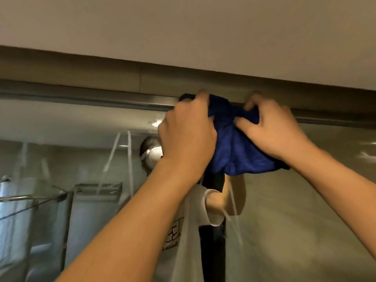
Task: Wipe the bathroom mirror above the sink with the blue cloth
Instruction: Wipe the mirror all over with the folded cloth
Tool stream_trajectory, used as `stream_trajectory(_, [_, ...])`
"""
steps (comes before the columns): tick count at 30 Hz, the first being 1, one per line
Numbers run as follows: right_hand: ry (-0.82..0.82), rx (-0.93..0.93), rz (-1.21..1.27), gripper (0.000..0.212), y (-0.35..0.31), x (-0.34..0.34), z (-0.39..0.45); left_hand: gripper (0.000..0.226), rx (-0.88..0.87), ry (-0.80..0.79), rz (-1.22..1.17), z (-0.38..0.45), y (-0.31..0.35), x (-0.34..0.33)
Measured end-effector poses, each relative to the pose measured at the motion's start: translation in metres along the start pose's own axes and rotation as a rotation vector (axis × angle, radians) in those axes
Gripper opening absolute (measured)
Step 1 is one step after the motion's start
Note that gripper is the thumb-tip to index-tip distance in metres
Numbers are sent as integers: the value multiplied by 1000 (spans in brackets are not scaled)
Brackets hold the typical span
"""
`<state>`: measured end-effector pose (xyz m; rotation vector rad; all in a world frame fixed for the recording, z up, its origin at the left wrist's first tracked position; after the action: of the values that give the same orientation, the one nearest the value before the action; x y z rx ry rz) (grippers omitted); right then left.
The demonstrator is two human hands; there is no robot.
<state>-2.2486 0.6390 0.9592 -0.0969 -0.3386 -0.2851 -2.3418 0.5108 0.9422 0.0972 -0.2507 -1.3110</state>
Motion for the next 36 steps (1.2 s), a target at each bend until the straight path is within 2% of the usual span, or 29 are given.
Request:
stream_trajectory(7, [87,92,64,23,-14,-8,-2,24,30,40,-11,4,-21,10])
stream_trajectory(14, [5,154,110,25,-4,2,4,24,78,118,-28,1,-9,8])
stream_trajectory(19, [-7,78,85,25,63,25,-2,28,107,105,-23,-9,46,-33])
stream_trajectory(24, [-9,-81,42,18,153,61,-17,32,48,-17,17,-10,121,-97])
stream_trajectory(27, [3,-149,60,21,182,76,-26,31,1,-79,35,-12,154,-118])
stream_trajectory(31, [61,-148,96,35,173,76,-25,30,-25,-101,48,-9,146,-113])
stream_trajectory(36, [51,-2,90,31,147,61,-21,29,-12,-53,38,-6,122,-95])
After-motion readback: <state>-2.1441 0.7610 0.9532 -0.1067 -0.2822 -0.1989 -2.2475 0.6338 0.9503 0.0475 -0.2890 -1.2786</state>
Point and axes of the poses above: each hand's wrist, its own z-axis towards the middle knuckle, its own x-axis out of the back of the hand, y = z × x, the point moved 10 cm from there along z, towards the middle knuckle, and after that the axes turned 3 degrees about x, right-handed, at the moved point
